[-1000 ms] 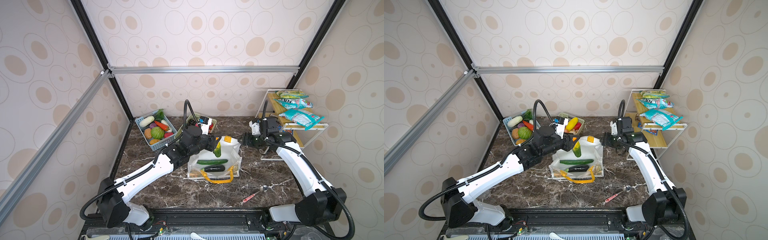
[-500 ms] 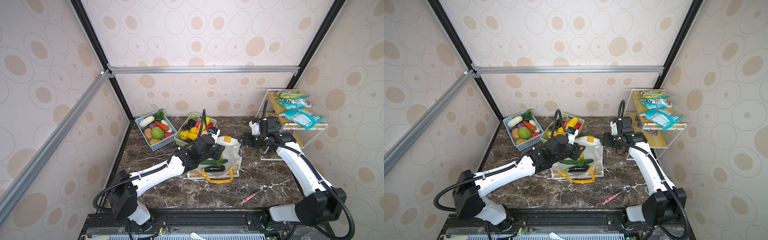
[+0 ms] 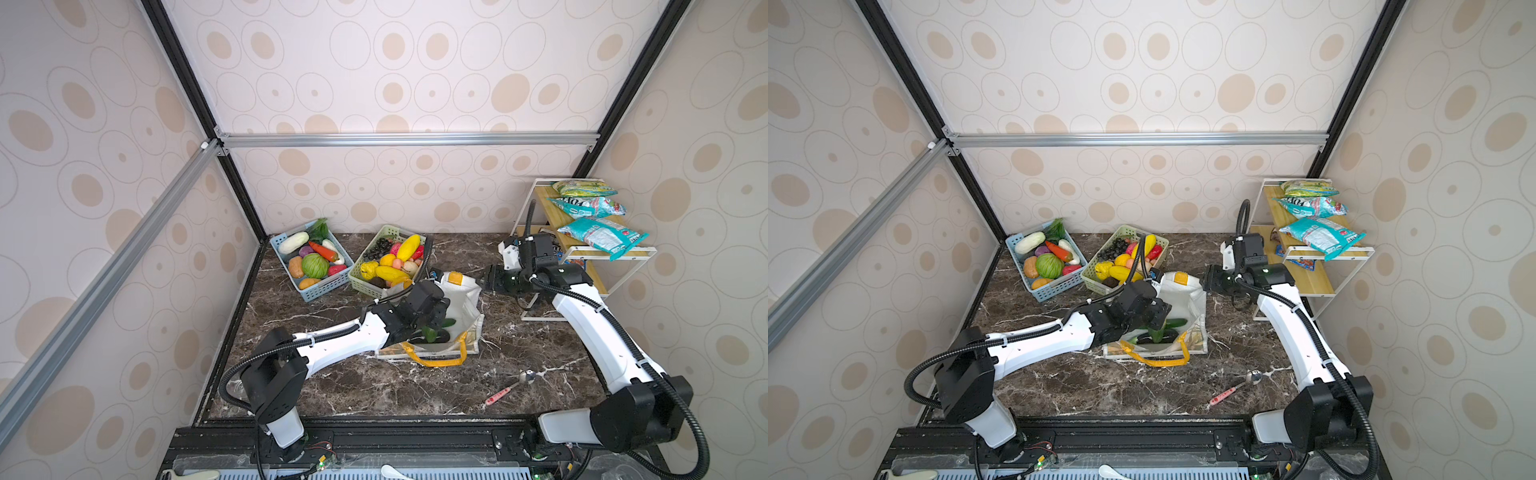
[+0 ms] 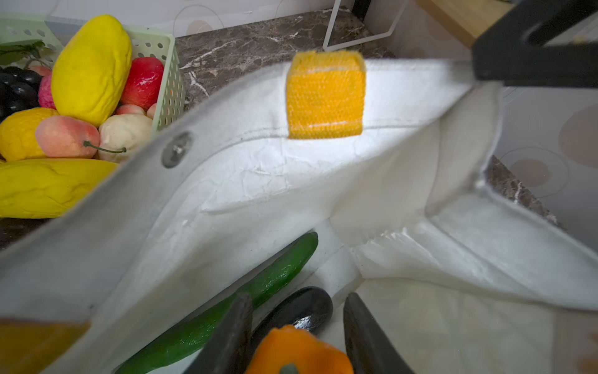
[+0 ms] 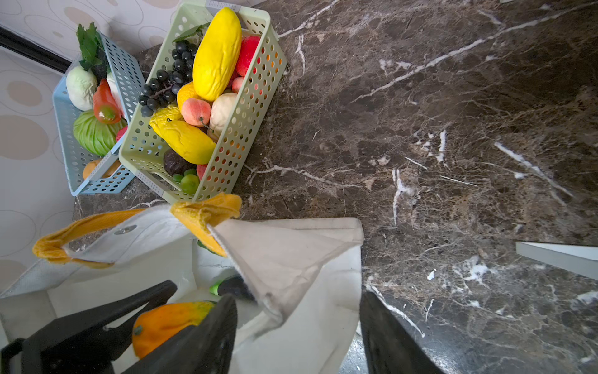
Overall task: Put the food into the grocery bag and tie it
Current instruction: 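Lower the orange-green squash with the left gripper into the tote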
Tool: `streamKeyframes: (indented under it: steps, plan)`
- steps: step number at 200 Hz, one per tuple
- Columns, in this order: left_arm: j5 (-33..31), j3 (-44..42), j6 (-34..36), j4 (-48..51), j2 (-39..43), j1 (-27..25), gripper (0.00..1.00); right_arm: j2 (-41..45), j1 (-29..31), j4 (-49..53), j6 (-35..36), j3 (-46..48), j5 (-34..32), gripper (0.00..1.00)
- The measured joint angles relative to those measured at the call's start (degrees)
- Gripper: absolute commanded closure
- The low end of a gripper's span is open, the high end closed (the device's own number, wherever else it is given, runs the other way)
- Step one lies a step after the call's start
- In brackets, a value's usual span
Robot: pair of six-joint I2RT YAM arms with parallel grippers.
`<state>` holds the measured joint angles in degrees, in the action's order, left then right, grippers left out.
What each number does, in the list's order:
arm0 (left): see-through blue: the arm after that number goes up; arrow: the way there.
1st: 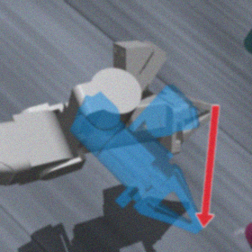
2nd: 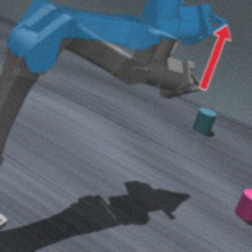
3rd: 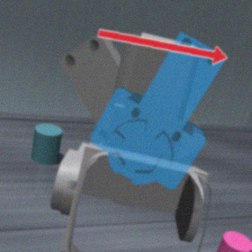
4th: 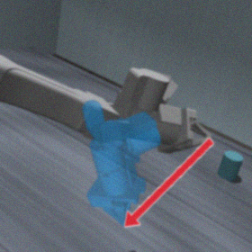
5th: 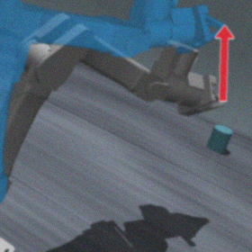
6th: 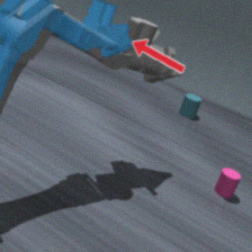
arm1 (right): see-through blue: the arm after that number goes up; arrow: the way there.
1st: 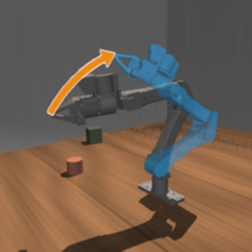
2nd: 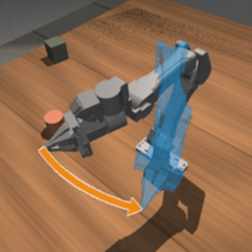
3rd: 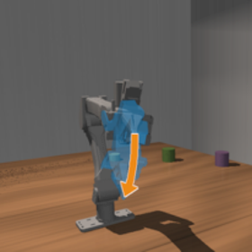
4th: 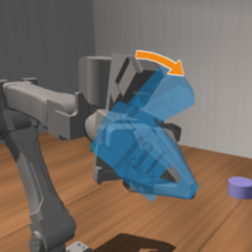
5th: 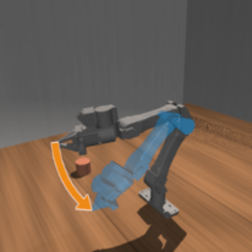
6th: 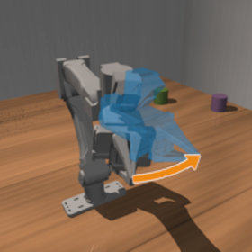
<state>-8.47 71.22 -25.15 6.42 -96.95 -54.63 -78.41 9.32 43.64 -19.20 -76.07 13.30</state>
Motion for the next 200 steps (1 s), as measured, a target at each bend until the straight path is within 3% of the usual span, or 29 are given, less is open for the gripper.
streamKeyframes:
  steps: [113,174,200]
  plan:
    - [-2.86,0.70,0.74,0.50,-5.11,-0.31,0.51,-0.13,0.02,-0.35,0.02,0.02,0.11,0.37]
    - [-3.45,3.02,1.18,1.14,-7.39,-0.39,0.34,-0.17,0.02,-0.33,0.22,0.02,0.11,0.37]
    - [-3.43,3.78,1.18,1.42,-7.50,-0.39,0.31,-0.20,0.02,-0.28,0.20,0.02,0.11,0.37]
